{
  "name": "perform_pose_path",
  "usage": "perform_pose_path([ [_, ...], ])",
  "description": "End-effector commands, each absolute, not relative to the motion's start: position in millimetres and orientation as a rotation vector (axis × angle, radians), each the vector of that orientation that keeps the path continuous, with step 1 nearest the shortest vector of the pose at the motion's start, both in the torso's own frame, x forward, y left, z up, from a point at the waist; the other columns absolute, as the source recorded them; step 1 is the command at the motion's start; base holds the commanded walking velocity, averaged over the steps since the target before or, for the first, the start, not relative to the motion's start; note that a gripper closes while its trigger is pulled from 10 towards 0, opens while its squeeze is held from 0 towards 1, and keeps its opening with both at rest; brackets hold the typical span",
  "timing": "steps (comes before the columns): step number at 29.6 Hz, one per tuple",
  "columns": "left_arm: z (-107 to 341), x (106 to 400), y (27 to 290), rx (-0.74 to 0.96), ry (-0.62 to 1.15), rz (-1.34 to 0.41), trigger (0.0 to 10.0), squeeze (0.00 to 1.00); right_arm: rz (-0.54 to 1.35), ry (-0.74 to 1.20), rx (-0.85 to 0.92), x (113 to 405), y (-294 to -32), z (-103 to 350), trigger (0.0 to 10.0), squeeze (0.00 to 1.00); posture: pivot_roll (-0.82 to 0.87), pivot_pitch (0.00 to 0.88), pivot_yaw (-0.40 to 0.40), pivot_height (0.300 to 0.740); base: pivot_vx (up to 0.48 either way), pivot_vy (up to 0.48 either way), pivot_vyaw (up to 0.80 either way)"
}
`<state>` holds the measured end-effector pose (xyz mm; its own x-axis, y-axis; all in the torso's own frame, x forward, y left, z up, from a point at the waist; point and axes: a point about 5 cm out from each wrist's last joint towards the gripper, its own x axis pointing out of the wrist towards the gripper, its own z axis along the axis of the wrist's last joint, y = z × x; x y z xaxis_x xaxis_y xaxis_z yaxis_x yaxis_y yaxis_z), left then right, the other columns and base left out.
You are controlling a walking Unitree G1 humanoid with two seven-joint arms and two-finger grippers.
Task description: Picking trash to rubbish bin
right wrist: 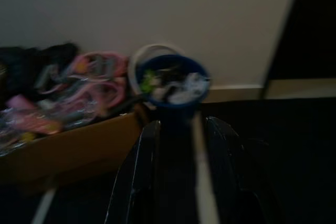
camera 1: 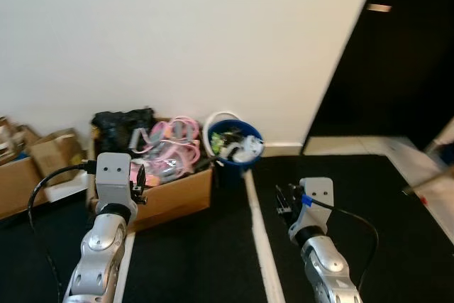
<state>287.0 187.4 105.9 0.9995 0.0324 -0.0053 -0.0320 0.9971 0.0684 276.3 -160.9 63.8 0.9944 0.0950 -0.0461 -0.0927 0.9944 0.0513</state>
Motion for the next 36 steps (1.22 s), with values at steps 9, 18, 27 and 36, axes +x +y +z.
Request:
perform_pose_path([
  [9, 104.4, 286.9, 190.3, 0.074, 0.016, 0.034, 10.0, 0.0, 0.096, 0.064, 0.044, 274.9, -160.2, 61.0, 10.0, 0.0, 0.01, 0.048, 0.019, 0.74, 0.0, 0.0, -0.8],
  [18, 119.4, 297.4, 192.6, 0.079, -0.014, 0.016, 10.0, 0.0, 0.121, 0.052, 0.037, 283.6, -158.6, 68.6, 10.0, 0.0, 0.02, 0.109, 0.011, 0.74, 0.0, 0.0, -0.14],
  [27, 147.8, 309.8, 181.9, 0.069, -0.078, -0.076, 10.0, 0.0, 0.135, 0.031, 0.024, 291.3, -160.5, 80.4, 10.0, 0.0, 0.01, 0.186, 0.013, 0.74, 0.0, 0.0, 0.0],
  [36, 180.3, 320.7, 162.3, 0.034, -0.158, -0.194, 10.0, 0.0, 0.133, 0.021, 0.024, 292.7, -161.3, 85.8, 10.0, 0.0, 0.01, 0.209, 0.009, 0.74, 0.0, 0.0, 0.0],
])
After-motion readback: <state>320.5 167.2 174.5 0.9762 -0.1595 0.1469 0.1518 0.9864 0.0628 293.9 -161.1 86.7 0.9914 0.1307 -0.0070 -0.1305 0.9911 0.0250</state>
